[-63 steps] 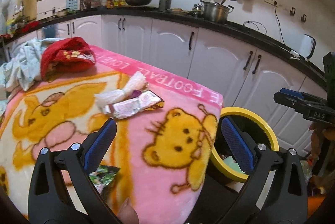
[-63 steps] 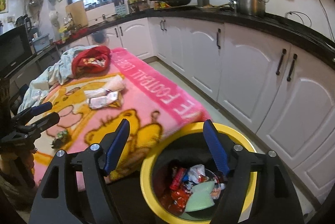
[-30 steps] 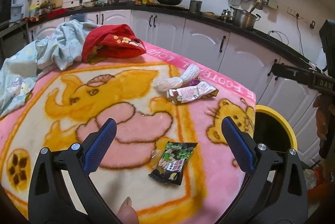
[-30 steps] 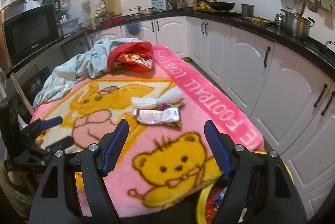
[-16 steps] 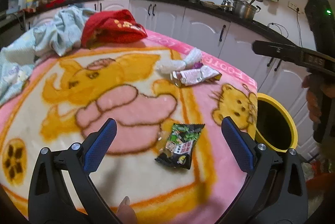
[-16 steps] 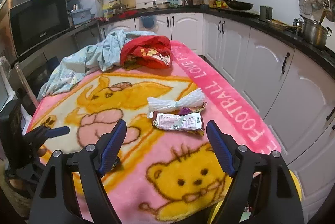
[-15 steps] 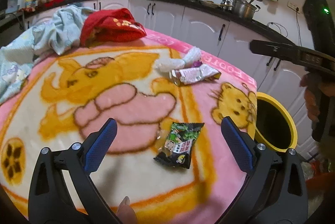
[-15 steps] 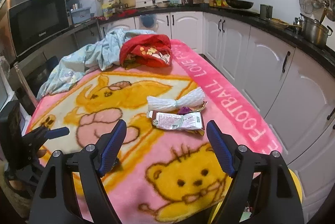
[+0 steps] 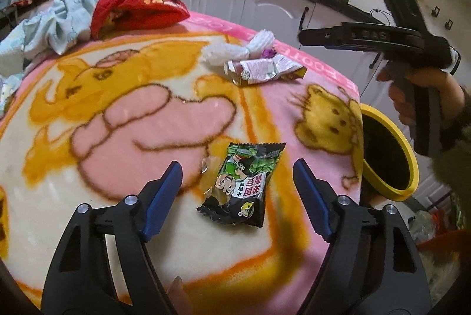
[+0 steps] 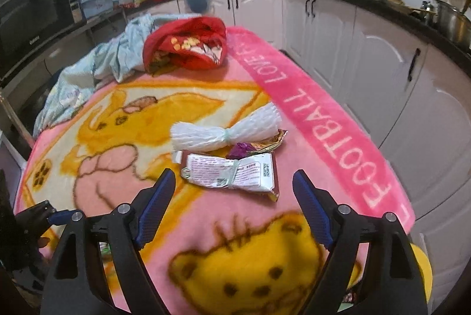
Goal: Collect trash
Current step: 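Grasp the green snack packet with the left tool while the right tool grasps the white wrapper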
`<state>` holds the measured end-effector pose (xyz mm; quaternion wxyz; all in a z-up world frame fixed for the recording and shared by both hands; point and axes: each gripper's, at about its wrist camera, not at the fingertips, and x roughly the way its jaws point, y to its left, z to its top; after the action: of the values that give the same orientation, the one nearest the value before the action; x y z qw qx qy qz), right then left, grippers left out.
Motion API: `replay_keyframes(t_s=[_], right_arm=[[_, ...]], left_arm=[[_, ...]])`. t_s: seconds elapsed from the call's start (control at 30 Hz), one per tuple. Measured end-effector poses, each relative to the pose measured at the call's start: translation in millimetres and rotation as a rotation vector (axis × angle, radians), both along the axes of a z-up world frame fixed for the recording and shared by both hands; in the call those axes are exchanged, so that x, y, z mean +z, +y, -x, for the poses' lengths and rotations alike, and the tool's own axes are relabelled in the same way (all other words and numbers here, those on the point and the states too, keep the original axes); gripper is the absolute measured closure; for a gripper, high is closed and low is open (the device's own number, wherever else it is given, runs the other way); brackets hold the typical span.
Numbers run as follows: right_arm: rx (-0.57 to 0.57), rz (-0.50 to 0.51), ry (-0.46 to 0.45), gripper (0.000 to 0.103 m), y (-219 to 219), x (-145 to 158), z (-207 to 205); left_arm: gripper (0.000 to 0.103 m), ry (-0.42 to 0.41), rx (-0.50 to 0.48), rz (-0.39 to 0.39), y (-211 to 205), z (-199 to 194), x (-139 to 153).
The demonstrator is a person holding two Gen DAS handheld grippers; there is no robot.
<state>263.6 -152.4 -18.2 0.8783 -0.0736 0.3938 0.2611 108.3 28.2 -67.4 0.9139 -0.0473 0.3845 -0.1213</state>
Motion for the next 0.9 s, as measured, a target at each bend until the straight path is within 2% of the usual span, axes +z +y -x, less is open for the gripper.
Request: replay_keyframes(t_s=[0.13,0.23,0.27,0.43,0.47,0.5,0.57,0.73,0.77,0.9], right_arm=[[0.015,0.040,0.032,0.024,4.9,-16.0,-21.1],[0.035,0.055,0.048,0.024,8.3,-24.9,-34.7],[0.043,0.050,0.061,0.024,8.9,-27.9,-40.3],[0.055,0.001,0.129,0.024,9.7,-42.1,-61.1],[0.057,-0.010,0.140,0.026,10.1,-43.9,-63.2],[0.069,-0.032,0.160,0.033,10.2,-46.3,-64.3],[0.086,-0.036,0.181,0.036,12.5,-48.3,-62.6],[0.120,-0.019,0.212,0.036,18.4,-50.4,-38.9],[0.127,-0.016,0.223,0.036,19.7,-51.0,-33.6],[0.194,-0.017,0.230,0.036,25.2,-46.7,-8.4]], left_arm=[[0.043,0.015,-0.003,0.006,0.4,-4.6,-3.7],[0.052,0.038,-0.013,0.018,-0.1,-8.0,-8.5],[0.057,0.050,-0.018,0.024,-0.5,-9.1,-11.1],[0.061,0.064,-0.030,0.031,-1.9,-9.8,-14.2],[0.063,0.067,-0.031,0.031,-2.2,-9.6,-14.9],[0.065,0.068,-0.032,0.031,-2.5,-9.6,-15.4],[0.067,0.071,-0.038,0.027,-4.0,-9.4,-16.4],[0.077,0.066,-0.038,0.024,-3.9,-9.4,-15.9],[0.084,0.063,-0.035,0.028,-2.6,-8.3,-15.3],[0.097,0.059,-0.029,0.048,1.8,-4.5,-13.3]])
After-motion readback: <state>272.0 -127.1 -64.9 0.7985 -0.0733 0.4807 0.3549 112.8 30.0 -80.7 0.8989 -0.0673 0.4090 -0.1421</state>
